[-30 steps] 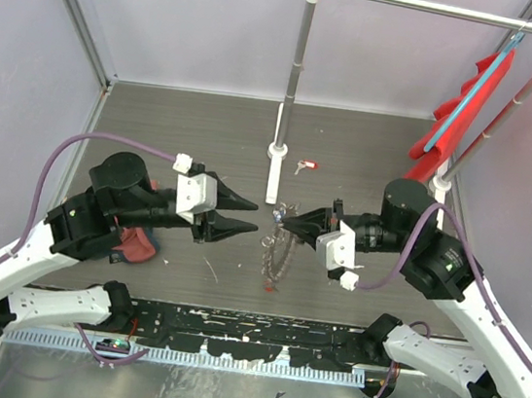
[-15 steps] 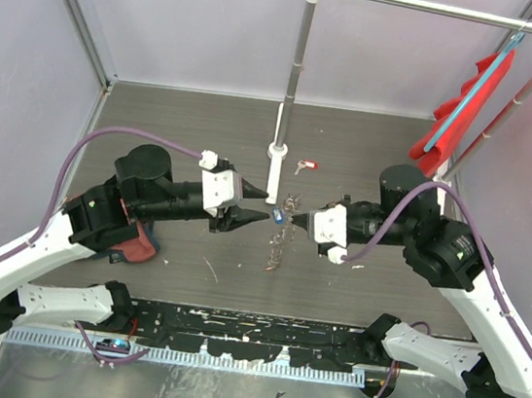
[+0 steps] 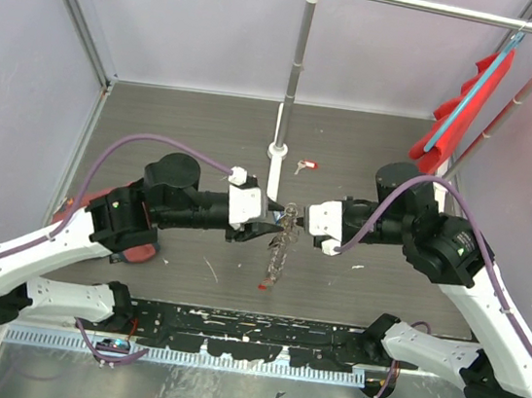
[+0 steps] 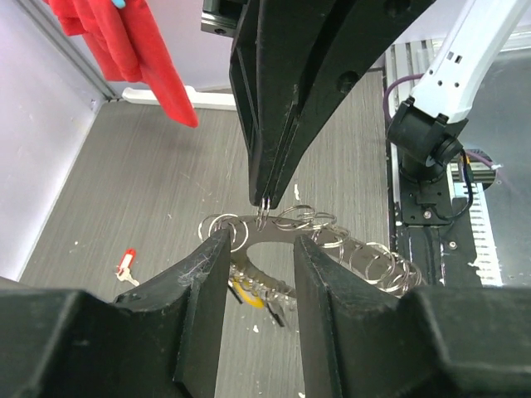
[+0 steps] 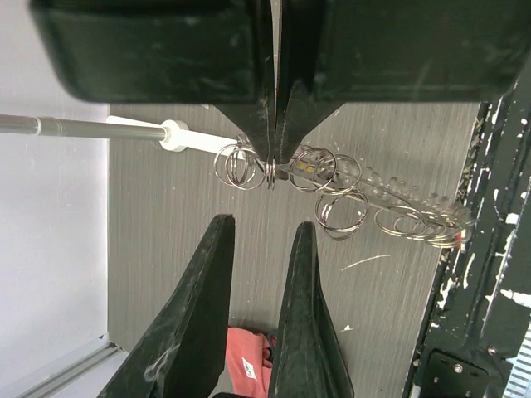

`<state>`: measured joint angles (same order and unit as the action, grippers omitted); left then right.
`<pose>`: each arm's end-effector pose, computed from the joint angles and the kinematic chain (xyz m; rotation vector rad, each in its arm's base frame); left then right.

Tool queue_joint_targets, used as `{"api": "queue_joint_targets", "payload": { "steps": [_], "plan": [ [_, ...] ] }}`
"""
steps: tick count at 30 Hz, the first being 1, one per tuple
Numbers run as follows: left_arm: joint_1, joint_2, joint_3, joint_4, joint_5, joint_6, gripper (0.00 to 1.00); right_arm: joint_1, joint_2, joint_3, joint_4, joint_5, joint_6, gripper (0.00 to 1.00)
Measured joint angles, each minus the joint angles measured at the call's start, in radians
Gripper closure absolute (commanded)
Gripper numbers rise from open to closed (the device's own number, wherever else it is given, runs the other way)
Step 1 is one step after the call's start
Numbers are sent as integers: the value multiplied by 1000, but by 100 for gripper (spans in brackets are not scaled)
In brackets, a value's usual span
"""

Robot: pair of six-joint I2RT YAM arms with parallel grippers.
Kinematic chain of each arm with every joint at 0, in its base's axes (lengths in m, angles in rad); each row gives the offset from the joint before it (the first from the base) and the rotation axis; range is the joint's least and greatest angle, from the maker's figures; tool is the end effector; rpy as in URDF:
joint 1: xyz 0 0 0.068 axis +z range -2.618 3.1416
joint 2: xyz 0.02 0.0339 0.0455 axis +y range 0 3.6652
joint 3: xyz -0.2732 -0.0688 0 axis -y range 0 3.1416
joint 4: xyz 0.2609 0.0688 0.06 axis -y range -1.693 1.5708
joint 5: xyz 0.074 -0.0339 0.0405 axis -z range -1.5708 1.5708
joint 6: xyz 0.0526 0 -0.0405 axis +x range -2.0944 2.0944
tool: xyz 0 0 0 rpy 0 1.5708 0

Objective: Put the keys on the keyring

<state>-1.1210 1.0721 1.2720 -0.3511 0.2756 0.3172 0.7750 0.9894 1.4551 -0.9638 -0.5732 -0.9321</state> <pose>0.0986 -0.2370 0.4453 1.3290 1.1968 -0.8235 0.1086 0.1463 0.4561 -1.7266 1.0439 0.4912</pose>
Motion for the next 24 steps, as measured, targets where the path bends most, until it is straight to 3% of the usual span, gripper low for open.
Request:
{"api": "queue_joint_targets", "payload": {
  "steps": [24],
  "plan": [
    [-92, 75, 24, -9, -185, 80, 69, 0, 18, 1, -10, -19, 0, 99]
  ]
}}
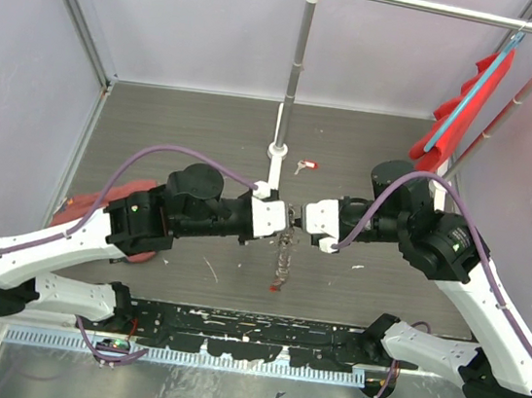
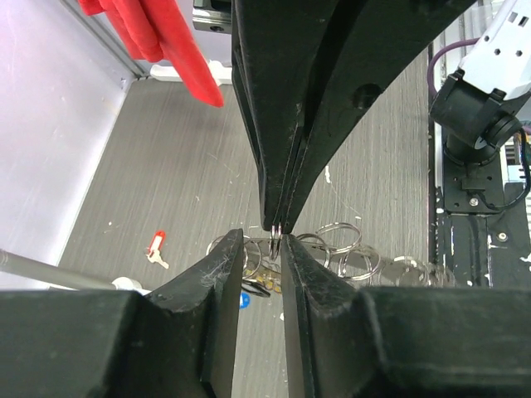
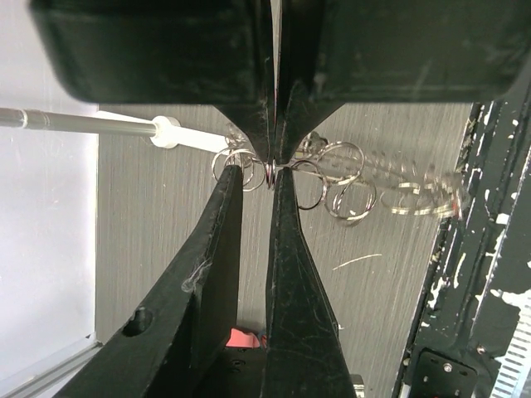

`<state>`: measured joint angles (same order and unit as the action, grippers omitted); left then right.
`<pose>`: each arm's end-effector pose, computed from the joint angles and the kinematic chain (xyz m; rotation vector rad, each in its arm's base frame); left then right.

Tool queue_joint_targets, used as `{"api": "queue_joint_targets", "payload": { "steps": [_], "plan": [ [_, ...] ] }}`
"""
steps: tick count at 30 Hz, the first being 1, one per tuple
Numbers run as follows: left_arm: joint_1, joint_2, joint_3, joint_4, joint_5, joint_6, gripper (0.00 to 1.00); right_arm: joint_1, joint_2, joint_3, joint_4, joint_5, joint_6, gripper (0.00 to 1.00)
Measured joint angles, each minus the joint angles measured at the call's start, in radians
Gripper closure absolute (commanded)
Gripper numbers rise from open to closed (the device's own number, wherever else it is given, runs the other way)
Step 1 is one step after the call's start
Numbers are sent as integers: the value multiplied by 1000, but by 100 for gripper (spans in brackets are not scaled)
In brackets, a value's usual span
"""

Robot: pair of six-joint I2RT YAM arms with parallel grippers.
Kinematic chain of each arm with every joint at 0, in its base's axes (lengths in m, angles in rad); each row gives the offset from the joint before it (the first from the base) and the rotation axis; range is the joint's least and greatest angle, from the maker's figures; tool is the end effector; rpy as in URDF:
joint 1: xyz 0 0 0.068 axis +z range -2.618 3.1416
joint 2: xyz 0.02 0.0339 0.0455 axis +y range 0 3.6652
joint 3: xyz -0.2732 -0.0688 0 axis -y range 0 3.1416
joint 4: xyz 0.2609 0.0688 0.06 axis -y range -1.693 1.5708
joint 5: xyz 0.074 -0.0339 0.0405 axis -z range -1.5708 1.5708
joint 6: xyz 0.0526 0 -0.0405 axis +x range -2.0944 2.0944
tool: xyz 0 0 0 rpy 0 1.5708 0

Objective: Put the keys on the keyring

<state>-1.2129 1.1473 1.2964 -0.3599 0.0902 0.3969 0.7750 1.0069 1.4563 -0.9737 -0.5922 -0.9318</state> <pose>0.0938 -0.2643 0.4342 1.3645 1.2196 -0.6626 0.1114 0.1502 0.4529 -1.7445 1.0533 0.5197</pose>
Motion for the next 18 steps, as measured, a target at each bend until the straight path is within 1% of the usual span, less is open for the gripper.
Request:
{"api": "queue_joint_targets", "payload": {
  "steps": [2, 7, 11, 15, 18],
  "plan": [
    [-3, 4, 0, 0, -5, 2, 69, 0, 0, 0, 0, -3, 0, 99],
    [-10, 17, 2, -5, -13, 5, 75, 0, 0, 0, -1, -3, 0, 99],
    [-14, 24, 7, -6, -18, 11, 85, -3, -1, 0, -1, 1, 0, 99],
    [-15, 26, 11, -13, -29, 16, 99, -5, -1, 0, -3, 4, 0, 99],
    [-21, 27, 13, -21, -37, 23, 100, -5, -1, 0, -4, 4, 0, 99]
  ]
}}
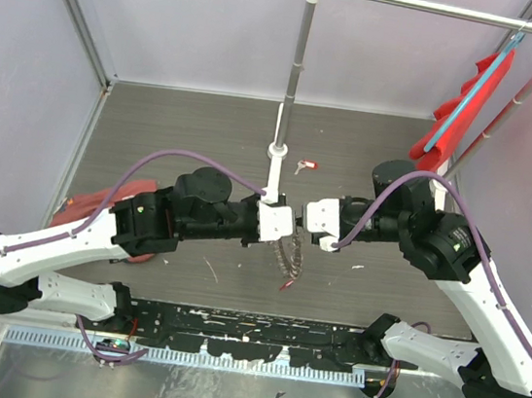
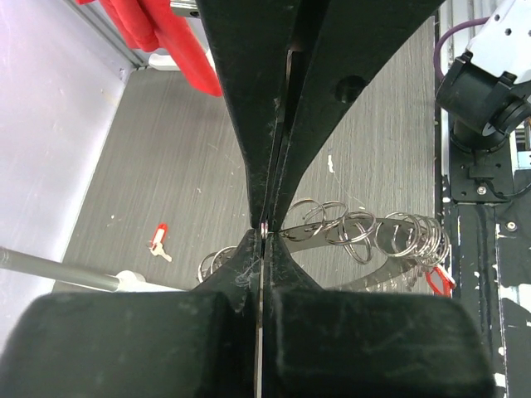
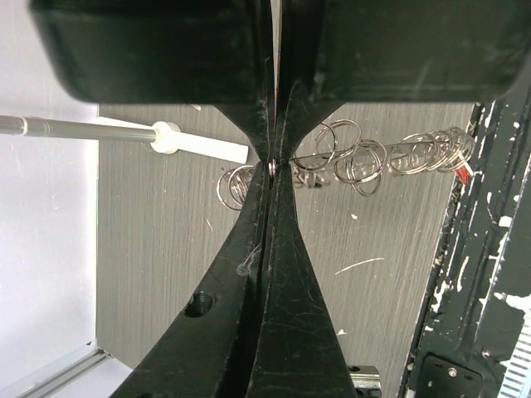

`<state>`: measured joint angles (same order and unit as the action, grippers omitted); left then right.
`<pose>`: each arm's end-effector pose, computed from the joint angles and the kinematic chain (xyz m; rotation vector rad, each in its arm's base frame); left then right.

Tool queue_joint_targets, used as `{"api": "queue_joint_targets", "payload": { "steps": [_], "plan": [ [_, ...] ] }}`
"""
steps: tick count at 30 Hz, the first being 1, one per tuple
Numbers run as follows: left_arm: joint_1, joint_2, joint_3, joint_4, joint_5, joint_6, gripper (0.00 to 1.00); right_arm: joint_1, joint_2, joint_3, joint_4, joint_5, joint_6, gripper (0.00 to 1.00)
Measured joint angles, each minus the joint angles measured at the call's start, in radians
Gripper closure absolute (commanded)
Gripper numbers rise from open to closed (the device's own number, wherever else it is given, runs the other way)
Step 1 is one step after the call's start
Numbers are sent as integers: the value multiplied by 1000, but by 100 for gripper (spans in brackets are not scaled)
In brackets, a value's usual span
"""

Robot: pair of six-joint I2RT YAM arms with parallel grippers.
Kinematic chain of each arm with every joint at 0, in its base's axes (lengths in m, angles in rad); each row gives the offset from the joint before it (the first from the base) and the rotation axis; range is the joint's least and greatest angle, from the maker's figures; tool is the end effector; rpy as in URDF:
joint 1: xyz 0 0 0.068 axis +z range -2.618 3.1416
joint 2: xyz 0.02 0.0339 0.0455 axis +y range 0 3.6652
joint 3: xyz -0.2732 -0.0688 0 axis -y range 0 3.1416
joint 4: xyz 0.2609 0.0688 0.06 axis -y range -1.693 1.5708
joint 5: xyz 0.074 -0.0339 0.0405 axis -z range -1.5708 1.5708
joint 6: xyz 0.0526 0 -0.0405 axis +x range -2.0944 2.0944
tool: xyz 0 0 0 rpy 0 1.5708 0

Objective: Put the keys on the keyring

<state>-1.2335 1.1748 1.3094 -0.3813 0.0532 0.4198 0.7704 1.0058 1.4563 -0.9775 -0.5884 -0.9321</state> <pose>0.0926 -0.2725 0.4291 1.3956 1.2325 -0.6196 0.1119 0.1493 0.4526 -1.7426 1.0613 0.5137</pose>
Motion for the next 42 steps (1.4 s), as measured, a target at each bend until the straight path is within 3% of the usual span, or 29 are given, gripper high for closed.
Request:
{"api": "queue_joint_targets", "payload": {
  "steps": [3, 7, 10, 20, 30, 42],
  "plan": [
    [-5, 2, 2, -3, -8, 0, 100, 0, -1, 0, -3, 0, 0, 98],
    [-8, 5, 10, -7, -11, 0, 100, 0, -10, 0, -3, -2, 0, 76],
    [-9, 1, 10, -7, -8, -2, 100, 0, -31, -2, 10, -12, -3, 70],
    [-9, -104, -23, 8, 74, -27, 100, 1, -182, -96, 139, -45, 26, 70],
    [-9, -171, -40, 66, 170, -77, 100, 1, -196, -169, 303, -127, 148, 70],
    [-9, -172, -43, 67, 186, -86, 100, 1, -212, -193, 467, -176, 288, 71]
  ]
}}
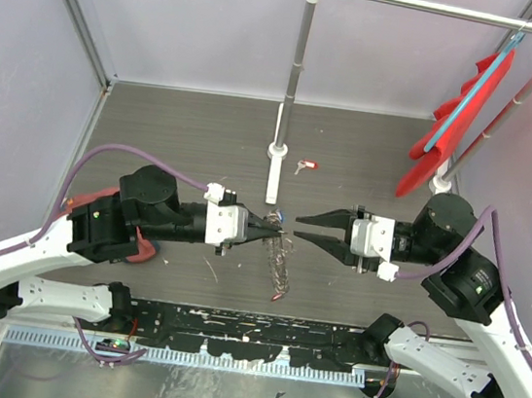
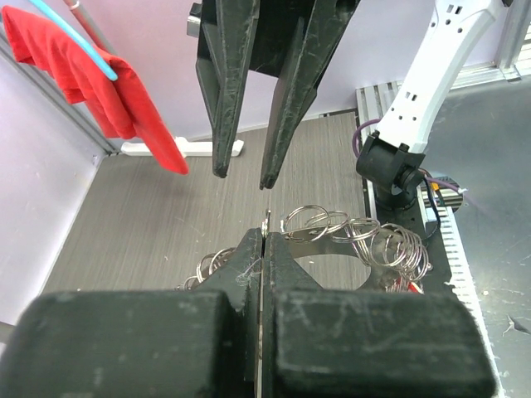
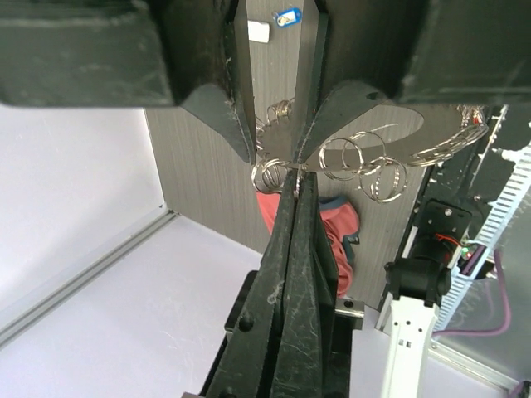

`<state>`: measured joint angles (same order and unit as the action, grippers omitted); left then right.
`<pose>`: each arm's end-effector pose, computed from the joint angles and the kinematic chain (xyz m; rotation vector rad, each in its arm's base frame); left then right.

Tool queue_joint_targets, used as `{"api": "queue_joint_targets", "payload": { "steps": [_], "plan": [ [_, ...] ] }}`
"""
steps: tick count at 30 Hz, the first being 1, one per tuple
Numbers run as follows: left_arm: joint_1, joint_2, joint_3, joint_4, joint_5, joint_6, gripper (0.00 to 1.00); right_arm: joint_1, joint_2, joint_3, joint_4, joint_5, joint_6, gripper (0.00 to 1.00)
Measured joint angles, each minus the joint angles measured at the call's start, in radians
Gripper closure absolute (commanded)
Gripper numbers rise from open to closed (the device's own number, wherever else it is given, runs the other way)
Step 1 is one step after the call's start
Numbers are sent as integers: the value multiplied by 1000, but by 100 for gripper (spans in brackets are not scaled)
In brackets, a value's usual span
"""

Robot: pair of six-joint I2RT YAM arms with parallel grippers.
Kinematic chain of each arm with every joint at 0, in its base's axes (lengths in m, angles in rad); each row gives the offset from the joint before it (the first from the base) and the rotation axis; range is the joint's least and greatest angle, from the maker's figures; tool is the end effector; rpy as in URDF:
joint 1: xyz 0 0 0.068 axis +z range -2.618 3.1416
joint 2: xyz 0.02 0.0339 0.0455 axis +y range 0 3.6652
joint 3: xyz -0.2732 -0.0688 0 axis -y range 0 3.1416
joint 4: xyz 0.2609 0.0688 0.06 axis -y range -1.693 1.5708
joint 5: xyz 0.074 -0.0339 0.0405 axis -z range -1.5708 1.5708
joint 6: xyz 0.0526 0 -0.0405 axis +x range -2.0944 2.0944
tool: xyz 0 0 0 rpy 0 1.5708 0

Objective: Put the keys on the keyring

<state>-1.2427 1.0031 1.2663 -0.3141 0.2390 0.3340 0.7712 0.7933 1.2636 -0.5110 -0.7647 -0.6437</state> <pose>0.0637 -0.2259 0.4633 1.3302 1.0514 -0.8844 0.0790 0.1276 0.4754 -1.4493 0.7821 0.7105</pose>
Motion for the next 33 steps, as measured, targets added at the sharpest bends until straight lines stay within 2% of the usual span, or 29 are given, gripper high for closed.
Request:
{"api": "queue_joint_targets", "payload": {
  "steps": [20, 26, 29, 32, 33],
  "plan": [
    [0, 10, 0, 2, 3, -3, 100, 0, 29, -9, -16, -62, -1, 72],
    [0, 13, 0, 3, 3, -3, 100, 0, 39, -17, -22, -68, -1, 75],
    [0, 16, 0, 2, 2, -3, 100, 0, 45, -19, -27, -73, -2, 82],
    [0, 16, 0, 2, -1, -3, 100, 0, 49, -20, -30, -80, -2, 98],
    [0, 16, 0, 2, -2, -3, 100, 0, 51, -20, -32, -84, -3, 99]
  ]
}}
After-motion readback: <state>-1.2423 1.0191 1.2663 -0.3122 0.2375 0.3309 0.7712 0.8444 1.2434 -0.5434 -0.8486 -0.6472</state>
